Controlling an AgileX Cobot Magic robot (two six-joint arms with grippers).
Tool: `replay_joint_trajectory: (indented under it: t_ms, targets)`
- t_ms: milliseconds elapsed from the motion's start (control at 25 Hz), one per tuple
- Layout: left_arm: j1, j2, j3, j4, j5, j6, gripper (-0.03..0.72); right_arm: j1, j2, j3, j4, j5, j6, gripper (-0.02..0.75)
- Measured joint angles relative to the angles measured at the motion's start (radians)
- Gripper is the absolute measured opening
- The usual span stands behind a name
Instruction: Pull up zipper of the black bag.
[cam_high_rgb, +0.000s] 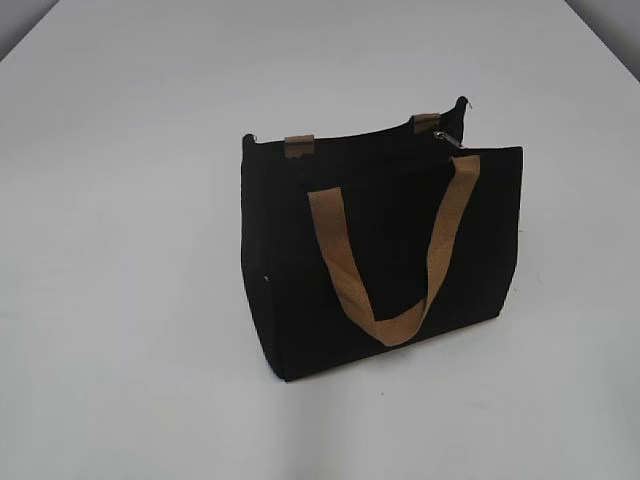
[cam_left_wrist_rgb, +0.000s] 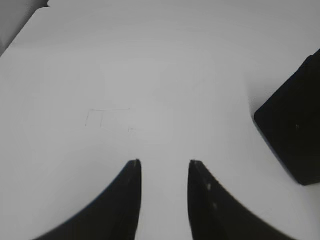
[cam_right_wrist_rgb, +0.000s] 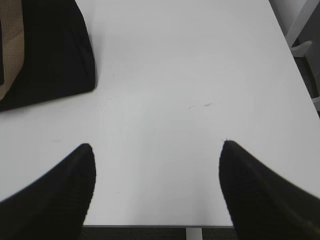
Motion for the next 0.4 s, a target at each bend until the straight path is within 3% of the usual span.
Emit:
replay_joint_trajectory:
  t_ms: [400]
  targets:
    - [0.000, 0.000, 0.000, 0.000, 0.000, 0.000, 0.242, 0.000, 0.000, 0.000, 0.000, 0.000, 0.000, 0.592]
